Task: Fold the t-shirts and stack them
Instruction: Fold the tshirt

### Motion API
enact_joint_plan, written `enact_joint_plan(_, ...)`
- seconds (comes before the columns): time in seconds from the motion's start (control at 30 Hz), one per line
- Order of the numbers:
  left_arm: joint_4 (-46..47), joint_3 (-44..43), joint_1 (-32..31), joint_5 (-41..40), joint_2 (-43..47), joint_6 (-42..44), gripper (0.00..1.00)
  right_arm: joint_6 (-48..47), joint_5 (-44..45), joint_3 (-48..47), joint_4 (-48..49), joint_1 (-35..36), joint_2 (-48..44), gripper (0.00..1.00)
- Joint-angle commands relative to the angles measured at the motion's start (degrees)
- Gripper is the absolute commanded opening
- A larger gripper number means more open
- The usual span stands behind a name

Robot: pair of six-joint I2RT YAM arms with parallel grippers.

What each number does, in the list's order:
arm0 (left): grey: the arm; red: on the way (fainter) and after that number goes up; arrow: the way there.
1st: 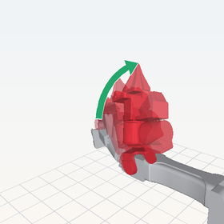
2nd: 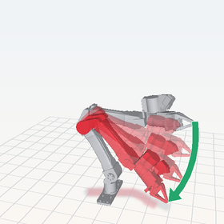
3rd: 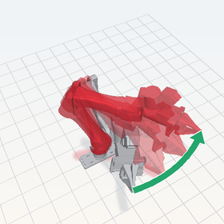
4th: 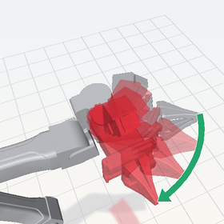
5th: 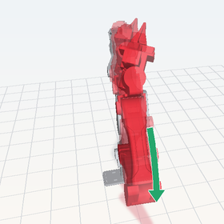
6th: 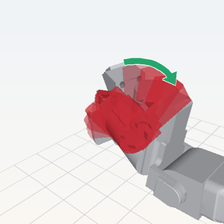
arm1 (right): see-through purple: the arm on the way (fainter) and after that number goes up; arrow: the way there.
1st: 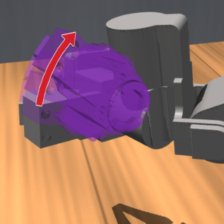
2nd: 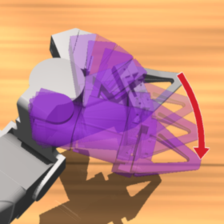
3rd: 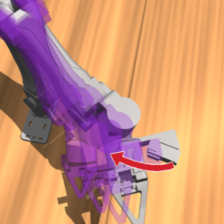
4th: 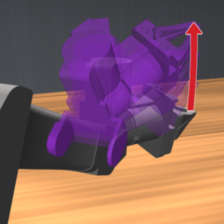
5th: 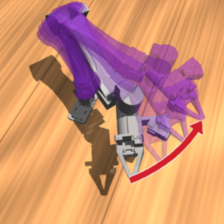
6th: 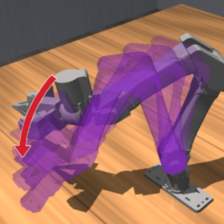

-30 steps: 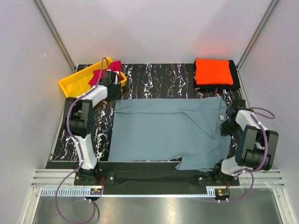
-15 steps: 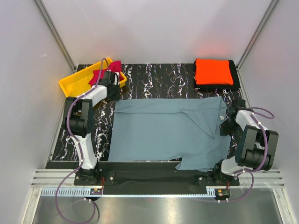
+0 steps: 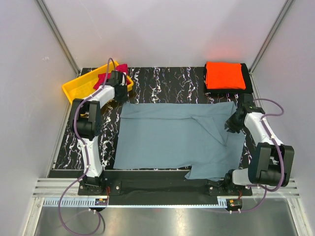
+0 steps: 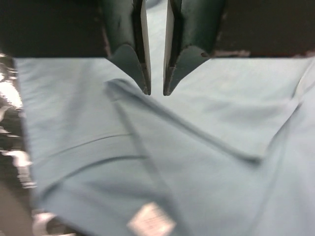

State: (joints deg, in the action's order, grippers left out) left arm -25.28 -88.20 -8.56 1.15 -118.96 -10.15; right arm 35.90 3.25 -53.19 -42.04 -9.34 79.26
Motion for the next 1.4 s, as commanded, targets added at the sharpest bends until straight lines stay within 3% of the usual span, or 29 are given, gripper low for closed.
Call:
enact_joint_plan(0.0, 0.14, -3.11, 0.03, -0.88, -0.84, -1.89, 0.0, 0.31, -2.89, -1.83, -0.76, 4.41, -0.52, 0.24)
enact_joint_plan(0.23, -0.3, -3.82, 0.3, -6.24, -0.57, -2.94, 0.0, 0.57, 1.05, 0.45, -0.14, 5.39, 4.04, 0.24)
enact_joint_plan(0.4, -0.3, -3.73, 1.52, -6.34, -0.66, -4.09, 0.0, 1.98, 7.38, 1.59, -1.73, 5.21, 7.74, 0.21)
enact_joint_plan(0.77, -0.65, -4.96, 1.88, -6.16, -1.45, -4.53, 0.0, 2.6, 9.24, 2.3, -0.68, 5.13, 9.51, 0.2)
enact_joint_plan(0.83, -0.82, -6.01, 1.97, -3.8, -1.1, -4.0, 0.01, -0.29, 6.17, 2.21, 0.11, 5.13, 8.72, 0.22)
enact_joint_plan(0.9, -1.09, -6.02, 1.88, -3.0, 0.99, -4.26, 0.16, -4.67, 2.58, 1.34, 0.73, 5.13, 7.32, 0.24)
enact_joint_plan(1.03, -1.18, -5.58, 1.35, 0.95, 6.27, -4.79, 0.25, -9.17, -1.57, -2.0, 1.44, 5.21, 2.13, 0.31)
enact_joint_plan(1.2, -1.35, -3.03, -0.49, 7.52, 14.96, -6.28, 0.29, -15.49, -16.82, -7.1, 8.9, 5.21, 5.7, 0.47)
enact_joint_plan(1.37, -0.92, 4.87, -3.48, 13.52, 21.74, -7.34, 0.31, -19.37, -19.77, -14.74, 8.73, 5.21, 13.8, 0.5)
